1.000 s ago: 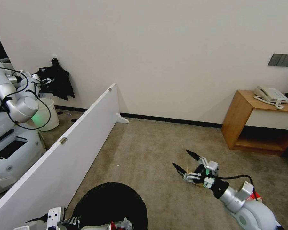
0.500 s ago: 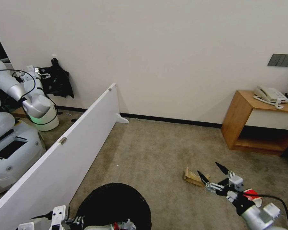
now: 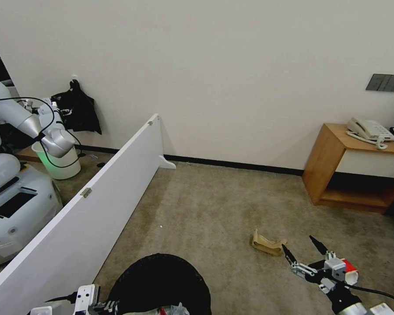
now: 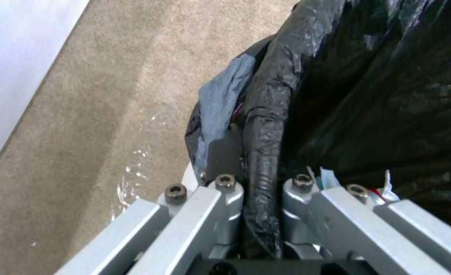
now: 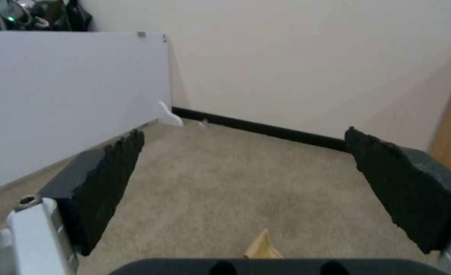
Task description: Pick up the trash bin, then pick up the garbage from the floor and place it into the trash bin.
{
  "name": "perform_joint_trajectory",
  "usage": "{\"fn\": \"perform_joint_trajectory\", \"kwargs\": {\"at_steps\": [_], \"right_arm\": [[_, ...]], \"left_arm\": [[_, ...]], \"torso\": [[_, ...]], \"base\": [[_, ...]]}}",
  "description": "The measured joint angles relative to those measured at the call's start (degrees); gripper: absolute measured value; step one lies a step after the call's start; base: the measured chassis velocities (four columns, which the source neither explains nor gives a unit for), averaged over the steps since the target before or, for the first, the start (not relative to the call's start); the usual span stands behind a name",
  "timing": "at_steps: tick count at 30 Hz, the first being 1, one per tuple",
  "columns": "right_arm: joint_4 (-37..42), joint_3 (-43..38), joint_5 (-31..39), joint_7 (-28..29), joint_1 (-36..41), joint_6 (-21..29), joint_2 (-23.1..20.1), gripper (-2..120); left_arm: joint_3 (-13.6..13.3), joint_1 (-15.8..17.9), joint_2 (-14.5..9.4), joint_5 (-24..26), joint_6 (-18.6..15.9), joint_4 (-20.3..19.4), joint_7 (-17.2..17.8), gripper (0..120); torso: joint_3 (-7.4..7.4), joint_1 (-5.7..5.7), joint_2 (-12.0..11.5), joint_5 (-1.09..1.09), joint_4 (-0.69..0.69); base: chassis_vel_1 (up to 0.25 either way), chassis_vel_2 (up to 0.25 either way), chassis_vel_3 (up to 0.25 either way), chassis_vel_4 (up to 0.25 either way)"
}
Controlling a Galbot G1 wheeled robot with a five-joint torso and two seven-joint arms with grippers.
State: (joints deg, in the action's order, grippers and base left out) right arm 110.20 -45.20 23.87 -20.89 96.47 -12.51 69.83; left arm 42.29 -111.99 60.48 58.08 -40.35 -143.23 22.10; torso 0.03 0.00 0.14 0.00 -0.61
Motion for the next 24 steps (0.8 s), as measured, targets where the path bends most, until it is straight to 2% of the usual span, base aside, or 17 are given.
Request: {"fn": "perform_joint_trajectory", "kwargs": {"at_steps": [11,24], "right_arm": [[-0.1,0.4,-3.2,4.4,-0.8,-0.9,2.3,100],[-1.3,-2.7,-11.5,9.0,-0.4,-0.1,9.1,100]], "left_arm": [[-0.1,0.2,1.0,-0.2,0.0,0.0,0.0,4],[-0.3,0.7,2.8,-1.0,0.1,0.0,-0.1,4]], "torso": [[0.0,0.0,0.0,0.0,0.0],[0.0,0.0,0.0,0.0,0.0]], "base": [[0.0,0.0,0.0,0.0],[0.0,0.0,0.0,0.0]]}}
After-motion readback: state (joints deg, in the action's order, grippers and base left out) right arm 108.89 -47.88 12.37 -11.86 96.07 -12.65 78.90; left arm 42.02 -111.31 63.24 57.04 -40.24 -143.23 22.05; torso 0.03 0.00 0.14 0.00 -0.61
